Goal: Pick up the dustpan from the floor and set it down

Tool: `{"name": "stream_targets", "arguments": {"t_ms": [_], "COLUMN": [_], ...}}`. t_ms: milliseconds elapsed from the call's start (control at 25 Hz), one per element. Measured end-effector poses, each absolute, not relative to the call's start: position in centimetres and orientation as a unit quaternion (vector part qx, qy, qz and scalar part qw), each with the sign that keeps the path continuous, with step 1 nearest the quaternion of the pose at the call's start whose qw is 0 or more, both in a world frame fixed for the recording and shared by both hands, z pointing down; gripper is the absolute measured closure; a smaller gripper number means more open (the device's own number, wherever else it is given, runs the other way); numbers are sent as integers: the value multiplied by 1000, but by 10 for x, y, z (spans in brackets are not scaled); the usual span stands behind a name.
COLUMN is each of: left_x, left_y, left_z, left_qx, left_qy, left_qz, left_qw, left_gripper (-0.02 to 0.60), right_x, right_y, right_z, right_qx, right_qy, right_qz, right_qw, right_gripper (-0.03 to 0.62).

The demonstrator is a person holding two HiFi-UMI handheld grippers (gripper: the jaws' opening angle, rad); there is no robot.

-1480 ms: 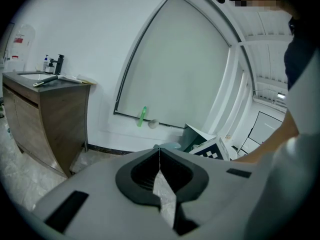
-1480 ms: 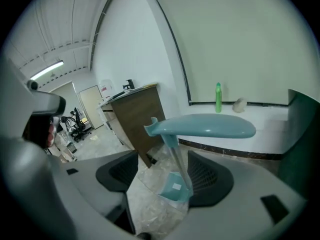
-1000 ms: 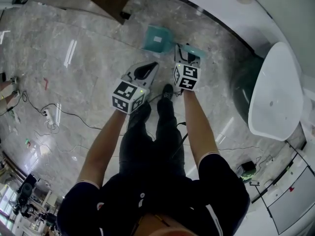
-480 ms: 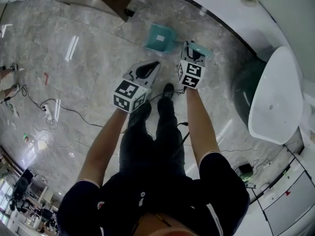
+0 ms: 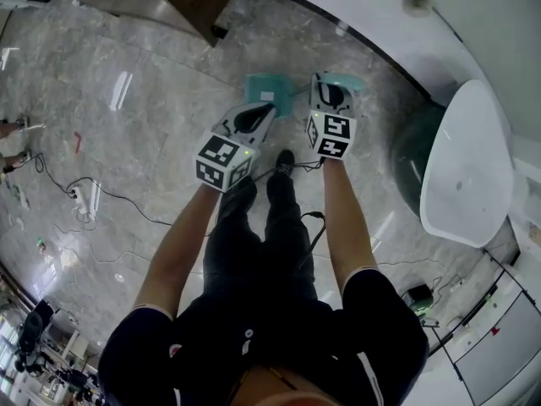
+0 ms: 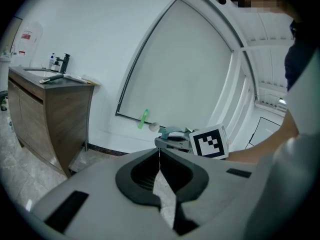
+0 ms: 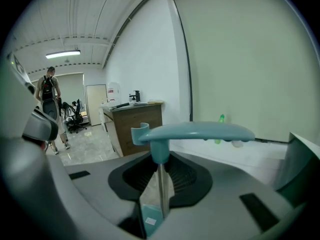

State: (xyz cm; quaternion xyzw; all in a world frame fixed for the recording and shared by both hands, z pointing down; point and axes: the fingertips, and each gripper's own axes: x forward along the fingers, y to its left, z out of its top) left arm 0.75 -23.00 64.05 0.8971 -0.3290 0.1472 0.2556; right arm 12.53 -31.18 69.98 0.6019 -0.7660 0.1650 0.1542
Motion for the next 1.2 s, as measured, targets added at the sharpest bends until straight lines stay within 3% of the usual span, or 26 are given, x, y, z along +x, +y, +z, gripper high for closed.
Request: {"name": "stream_targets", "arguments": {"t_ms": [840, 1200], "left_x": [10, -5], "left_y": [-203, -191], "left_z": [426, 367], "left_qx": [929, 936], "left_qy": [-322, -323], "left_qz": [48, 35], "left_qw": [174, 134], "left_gripper": [569, 569], "right_x": [107, 83], "right_y": [-244, -227], "right_z": [433, 362], "right_qx": [575, 556], "right_qy": [-811, -829], "right_qz": [67, 27], "right_qw": [86, 55], "right_gripper": [499, 499]}}
